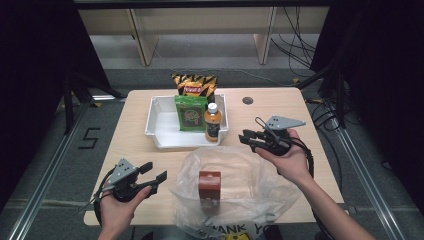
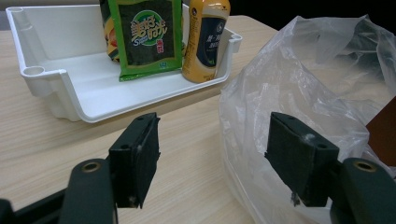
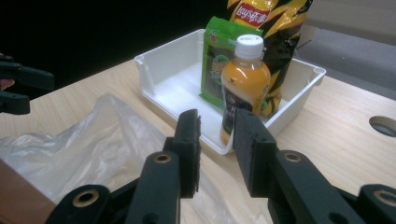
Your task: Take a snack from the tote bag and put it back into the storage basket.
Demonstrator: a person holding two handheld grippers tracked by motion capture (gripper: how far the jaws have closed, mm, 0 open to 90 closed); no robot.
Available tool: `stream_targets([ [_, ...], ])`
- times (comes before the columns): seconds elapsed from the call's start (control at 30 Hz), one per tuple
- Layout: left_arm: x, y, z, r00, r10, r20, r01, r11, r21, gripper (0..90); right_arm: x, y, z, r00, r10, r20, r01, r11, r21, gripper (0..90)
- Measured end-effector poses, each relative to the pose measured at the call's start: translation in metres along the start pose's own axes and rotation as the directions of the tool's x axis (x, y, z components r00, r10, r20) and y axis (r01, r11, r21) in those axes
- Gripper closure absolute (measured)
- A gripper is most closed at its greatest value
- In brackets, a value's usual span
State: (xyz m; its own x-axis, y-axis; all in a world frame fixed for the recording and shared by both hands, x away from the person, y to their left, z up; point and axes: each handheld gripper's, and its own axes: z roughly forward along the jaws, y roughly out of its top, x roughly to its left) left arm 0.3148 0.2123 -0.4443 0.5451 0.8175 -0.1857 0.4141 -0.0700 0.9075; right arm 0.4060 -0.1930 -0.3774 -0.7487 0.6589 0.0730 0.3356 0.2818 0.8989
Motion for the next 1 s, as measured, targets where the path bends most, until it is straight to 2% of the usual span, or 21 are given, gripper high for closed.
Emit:
stream_targets([
  [0.1,0.001,0.001,-0.002,1.0000,-0.003,-0.007,0.003,1.0000,-0.006,33.7,0.004,-0.006,-0.005,0.9998,0.018,0.003,-0.018,1.000,-0.009,70.9],
  [0.13,0.002,0.001,-0.002,0.9999,-0.002,-0.010,0.002,1.0000,-0.005,33.6,0.002,-0.007,-0.006,1.0000,-0.009,-0.002,0.009,1.000,-0.008,70.1],
  [0.3,0.002,0.001,-0.003,0.9999,-0.007,-0.013,0.007,0.9999,-0.009,34.1,0.005,-0.008,-0.010,0.9997,0.011,0.021,-0.012,1.000,0.021,64.7],
  [0.37,0.002,0.000,-0.003,1.0000,-0.002,-0.008,0.002,1.0000,-0.006,34.3,0.004,-0.009,-0.011,0.9996,-0.008,0.028,0.008,1.000,0.012,63.3],
  [0.43,0.001,0.000,-0.003,1.0000,0.002,-0.005,-0.002,1.0000,-0.004,34.5,0.006,-0.010,-0.011,0.9996,0.011,0.024,-0.012,1.000,0.019,61.1],
  [0.5,0.001,0.000,-0.003,1.0000,0.007,0.002,-0.007,1.0000,-0.005,34.7,0.005,-0.010,-0.012,0.9997,-0.003,0.023,0.002,1.000,0.017,56.2],
  [0.53,0.000,0.000,-0.003,1.0000,0.002,-0.002,-0.002,1.0000,-0.005,34.8,0.005,-0.010,-0.011,0.9992,0.000,0.040,-0.001,1.000,0.020,54.0],
  [0.63,0.000,0.000,-0.002,1.0000,0.003,0.008,-0.003,0.9999,-0.013,35.0,0.004,-0.011,-0.012,0.9987,0.028,0.044,-0.028,1.000,-0.002,50.0],
  [0.7,-0.001,0.001,-0.003,1.0000,0.001,0.000,-0.001,1.0000,-0.009,35.0,0.004,-0.011,-0.014,0.9977,0.044,0.051,-0.044,0.999,0.001,48.8],
  [0.77,-0.003,0.001,-0.003,1.0000,0.001,0.004,-0.001,0.9999,-0.010,35.1,0.001,-0.011,-0.015,0.9978,0.023,0.061,-0.023,1.000,-0.001,48.5],
  [0.8,-0.004,0.002,-0.002,0.9999,0.005,0.013,-0.005,0.9999,-0.013,35.0,0.002,-0.011,-0.014,0.9975,0.037,0.060,-0.036,0.999,-0.017,47.9],
  [0.83,-0.005,0.003,-0.003,0.9999,0.009,0.006,-0.009,0.9999,-0.014,35.1,0.002,-0.011,-0.014,0.9979,0.038,0.052,-0.038,0.999,-0.010,47.4],
  [0.93,-0.011,0.006,-0.004,0.9997,0.016,0.019,-0.015,0.9995,-0.026,35.0,0.002,-0.011,-0.015,0.9977,0.038,0.057,-0.038,0.999,-0.001,46.2],
  [0.97,-0.012,0.007,-0.005,0.9994,0.019,0.029,-0.018,0.9993,-0.032,35.1,0.001,-0.011,-0.015,0.9981,0.018,0.060,-0.018,1.000,-0.002,46.0],
  [1.0,-0.015,0.008,-0.005,0.9993,0.017,0.032,-0.016,0.9993,-0.034,35.0,0.001,-0.011,-0.014,0.9978,0.025,0.061,-0.025,1.000,-0.005,45.9],
])
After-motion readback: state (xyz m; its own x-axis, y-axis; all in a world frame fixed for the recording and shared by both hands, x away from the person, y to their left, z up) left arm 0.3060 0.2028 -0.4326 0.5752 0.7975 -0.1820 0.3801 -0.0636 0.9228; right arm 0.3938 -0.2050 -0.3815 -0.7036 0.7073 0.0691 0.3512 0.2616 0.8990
